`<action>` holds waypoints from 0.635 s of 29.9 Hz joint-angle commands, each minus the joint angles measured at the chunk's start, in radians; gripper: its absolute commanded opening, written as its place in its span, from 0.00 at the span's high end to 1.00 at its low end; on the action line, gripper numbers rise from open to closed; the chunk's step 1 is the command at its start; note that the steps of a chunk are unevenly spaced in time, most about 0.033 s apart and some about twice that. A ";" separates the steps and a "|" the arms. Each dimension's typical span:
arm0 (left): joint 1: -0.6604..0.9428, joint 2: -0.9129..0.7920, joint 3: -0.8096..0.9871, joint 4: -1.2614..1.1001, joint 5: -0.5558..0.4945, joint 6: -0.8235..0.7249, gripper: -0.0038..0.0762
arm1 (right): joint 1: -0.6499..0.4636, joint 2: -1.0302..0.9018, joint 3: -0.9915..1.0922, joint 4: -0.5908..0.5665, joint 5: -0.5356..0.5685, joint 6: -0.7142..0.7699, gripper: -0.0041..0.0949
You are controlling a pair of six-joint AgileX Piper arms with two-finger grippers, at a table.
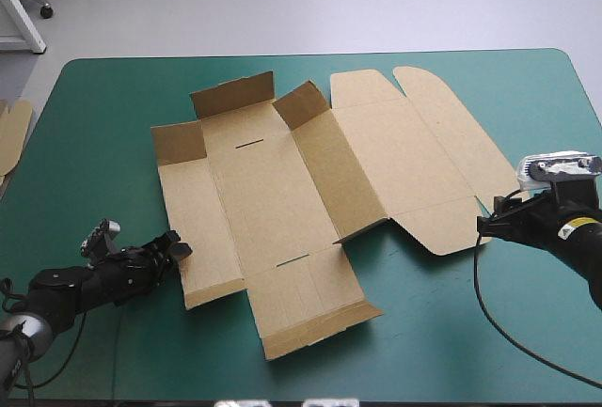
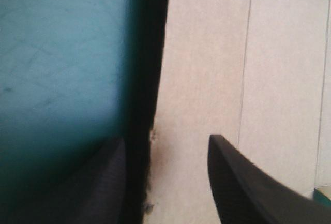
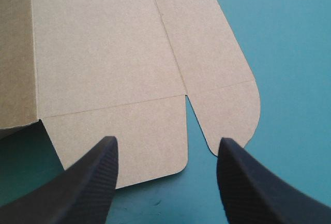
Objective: Fold the box
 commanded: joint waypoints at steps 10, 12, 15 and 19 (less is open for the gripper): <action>-0.003 0.128 -0.014 -0.478 0.116 0.414 0.50 | -0.009 -0.001 -0.036 0.004 -0.056 -0.014 0.41; -0.003 0.129 -0.014 -0.556 0.118 0.499 0.50 | -0.009 -0.001 -0.036 0.004 -0.056 -0.016 0.41; -0.005 0.138 -0.014 -0.588 0.116 0.536 0.50 | -0.009 -0.001 -0.036 0.004 -0.056 -0.016 0.41; -0.005 0.166 -0.019 -0.587 0.147 0.550 0.53 | -0.009 -0.001 -0.036 0.007 -0.054 -0.016 0.41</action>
